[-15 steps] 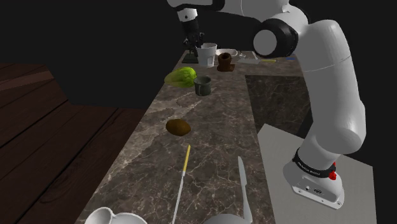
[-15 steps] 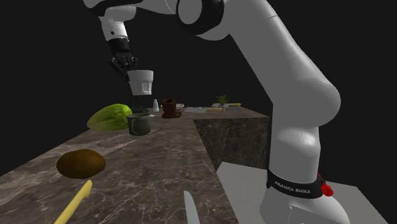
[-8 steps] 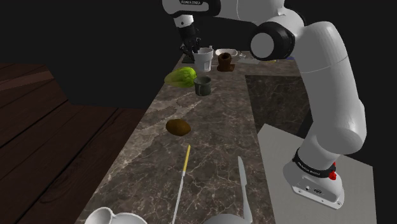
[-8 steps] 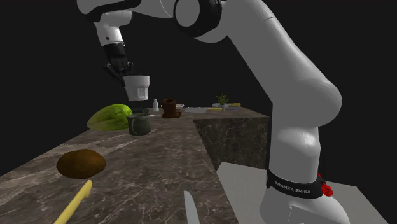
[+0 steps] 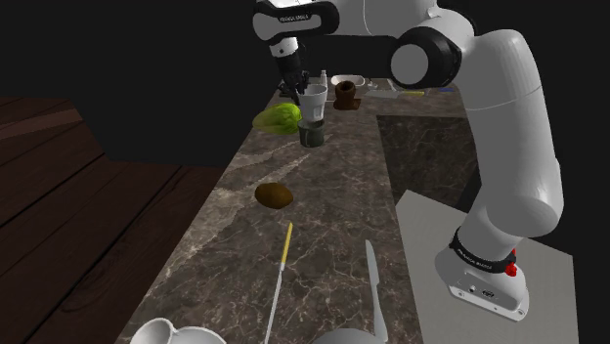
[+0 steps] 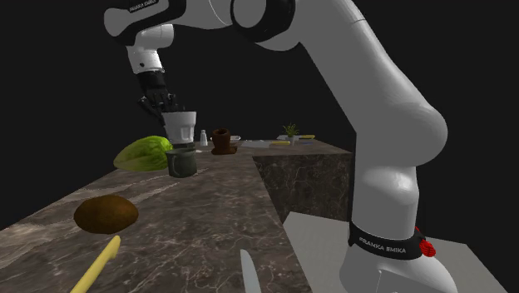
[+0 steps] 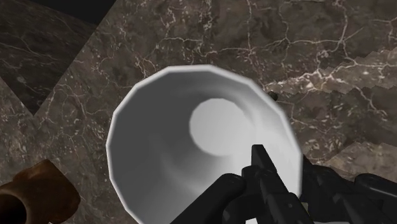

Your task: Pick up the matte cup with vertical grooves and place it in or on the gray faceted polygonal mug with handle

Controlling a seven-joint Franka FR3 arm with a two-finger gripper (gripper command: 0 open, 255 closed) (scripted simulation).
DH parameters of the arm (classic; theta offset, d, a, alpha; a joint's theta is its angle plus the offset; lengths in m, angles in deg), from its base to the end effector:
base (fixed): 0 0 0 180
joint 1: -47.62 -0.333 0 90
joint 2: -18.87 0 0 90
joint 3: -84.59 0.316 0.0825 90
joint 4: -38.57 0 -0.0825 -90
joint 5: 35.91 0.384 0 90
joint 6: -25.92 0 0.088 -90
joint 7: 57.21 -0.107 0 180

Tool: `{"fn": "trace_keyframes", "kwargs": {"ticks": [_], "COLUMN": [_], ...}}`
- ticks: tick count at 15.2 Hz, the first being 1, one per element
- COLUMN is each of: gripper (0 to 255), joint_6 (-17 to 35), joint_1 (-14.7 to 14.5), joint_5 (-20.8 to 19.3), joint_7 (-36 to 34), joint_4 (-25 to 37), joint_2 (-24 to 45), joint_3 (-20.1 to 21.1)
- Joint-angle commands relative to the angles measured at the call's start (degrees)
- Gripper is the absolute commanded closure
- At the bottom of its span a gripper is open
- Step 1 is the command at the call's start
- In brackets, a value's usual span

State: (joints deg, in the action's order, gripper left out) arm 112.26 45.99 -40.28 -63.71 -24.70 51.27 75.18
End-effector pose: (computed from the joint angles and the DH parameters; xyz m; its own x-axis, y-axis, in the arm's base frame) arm 0.6941 -0.0723 0.4847 0.9619 -0.2377 -0.1354 -0.2121 -0.9606 0.1794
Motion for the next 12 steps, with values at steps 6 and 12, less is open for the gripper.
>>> {"fn": "trace_keyframes", "kwargs": {"ticks": [6,12], "gripper": [255,255], "joint_6": [5.12,5.11], "joint_1": [-0.28,-0.28], "joint_5": [-0.1,-0.1], "joint_7": [-0.69,-0.69], "joint_4": [-5.9,-5.88], "joint_2": [-0.8,-0.78], "joint_3": [0.08,0.08]}}
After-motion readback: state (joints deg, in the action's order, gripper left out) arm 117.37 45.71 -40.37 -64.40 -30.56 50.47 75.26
